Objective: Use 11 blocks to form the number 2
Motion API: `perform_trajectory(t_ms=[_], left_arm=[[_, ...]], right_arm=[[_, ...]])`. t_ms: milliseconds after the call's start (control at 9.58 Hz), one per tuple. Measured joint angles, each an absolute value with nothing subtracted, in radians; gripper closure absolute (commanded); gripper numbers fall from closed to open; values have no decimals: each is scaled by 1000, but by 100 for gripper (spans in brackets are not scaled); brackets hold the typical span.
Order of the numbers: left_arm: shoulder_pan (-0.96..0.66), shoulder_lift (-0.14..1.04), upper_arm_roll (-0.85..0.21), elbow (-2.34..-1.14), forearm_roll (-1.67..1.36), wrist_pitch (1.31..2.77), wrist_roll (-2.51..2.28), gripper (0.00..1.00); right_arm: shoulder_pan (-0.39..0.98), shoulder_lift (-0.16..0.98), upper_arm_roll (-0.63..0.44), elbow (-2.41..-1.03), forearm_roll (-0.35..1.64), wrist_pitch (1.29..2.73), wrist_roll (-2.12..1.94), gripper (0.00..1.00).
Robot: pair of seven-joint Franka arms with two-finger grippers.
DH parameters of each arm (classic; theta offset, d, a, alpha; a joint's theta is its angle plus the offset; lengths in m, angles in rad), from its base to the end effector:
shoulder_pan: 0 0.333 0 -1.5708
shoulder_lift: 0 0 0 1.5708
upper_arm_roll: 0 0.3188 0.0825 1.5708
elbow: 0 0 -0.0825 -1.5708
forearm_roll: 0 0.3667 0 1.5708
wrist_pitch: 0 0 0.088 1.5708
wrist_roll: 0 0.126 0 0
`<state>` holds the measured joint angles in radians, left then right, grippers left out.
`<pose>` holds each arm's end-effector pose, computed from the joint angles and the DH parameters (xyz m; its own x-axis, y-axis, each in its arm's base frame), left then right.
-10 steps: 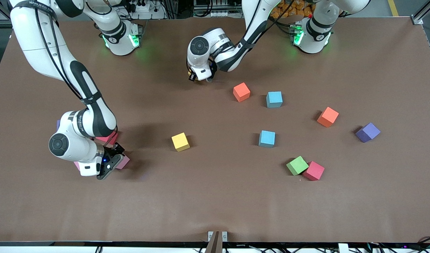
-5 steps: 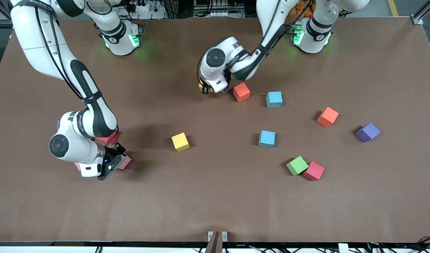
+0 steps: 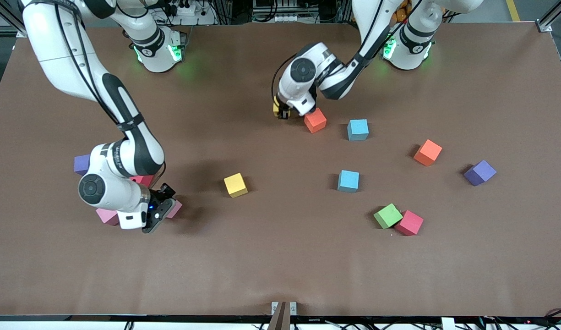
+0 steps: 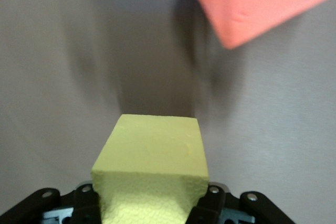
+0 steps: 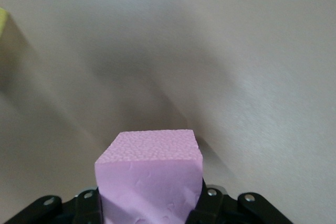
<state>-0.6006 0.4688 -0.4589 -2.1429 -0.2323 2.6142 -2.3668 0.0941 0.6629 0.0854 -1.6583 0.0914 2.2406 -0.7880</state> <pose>0.2798 -0.4951 0.2056 -0.0105 0.9763 -0.2160 0.9718 -0.0409 -0.2321 0.6533 0.1169 0.2128 0.6292 0.7769 0.0255 0.7714 -0.6200 -0.1432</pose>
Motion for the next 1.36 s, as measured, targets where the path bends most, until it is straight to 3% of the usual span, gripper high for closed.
perform_trajectory(t_ms=[731,1357], left_arm=[[-560,434,-507,-2244,-232,2739,-2376,100],[-561,464,-514,-2256,-232,2761,-2376,100]], right_arm=[[251,578,94,-1684,91,2170,-798,48],[347,423,89,-1895,91,2233,-798,47]])
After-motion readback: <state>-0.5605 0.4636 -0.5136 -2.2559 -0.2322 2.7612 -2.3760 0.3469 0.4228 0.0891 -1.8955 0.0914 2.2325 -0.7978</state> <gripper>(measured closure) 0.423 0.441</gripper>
